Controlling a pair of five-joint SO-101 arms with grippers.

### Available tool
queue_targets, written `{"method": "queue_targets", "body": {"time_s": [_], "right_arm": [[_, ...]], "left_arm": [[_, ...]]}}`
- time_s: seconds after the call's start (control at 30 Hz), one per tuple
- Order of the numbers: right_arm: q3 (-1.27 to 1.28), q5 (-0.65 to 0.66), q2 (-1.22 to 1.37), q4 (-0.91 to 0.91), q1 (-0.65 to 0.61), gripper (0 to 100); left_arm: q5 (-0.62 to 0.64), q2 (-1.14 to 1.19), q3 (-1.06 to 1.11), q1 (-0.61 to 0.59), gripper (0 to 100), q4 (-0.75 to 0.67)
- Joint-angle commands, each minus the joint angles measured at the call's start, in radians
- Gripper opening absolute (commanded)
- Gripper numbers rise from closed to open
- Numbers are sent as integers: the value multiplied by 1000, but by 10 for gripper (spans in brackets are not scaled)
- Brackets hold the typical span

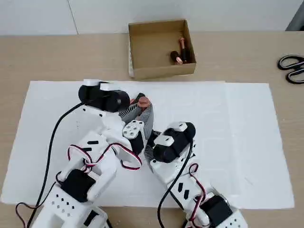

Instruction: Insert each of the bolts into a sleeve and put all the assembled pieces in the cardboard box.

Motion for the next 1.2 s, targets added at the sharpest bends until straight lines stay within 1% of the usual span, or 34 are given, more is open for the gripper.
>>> {"method": "queue_targets", "body": {"time_s": [0.0,0.2,0.53,0.73,0.87,0.97,1.17], "right_arm": [[-15,-9,-4,-25,18,4],[-15,-9,-5,-25,19,4],[-15,-9,-7,-25,19,4],[-15,-9,-7,-25,18,4],[-15,-9,-7,-25,18,4],[-15,-9,-7,-25,18,4],[-15,-9,-7,-25,18,4]], "left_arm": [[2,-5,-8,2,6,0],[2,-5,-13,2,6,51],[2,0,-5,3,6,60],[2,2,-5,3,6,104],[-2,3,12,3,6,107],[-32,-2,48,3,6,103],[-32,0,59,3,6,103]]}}
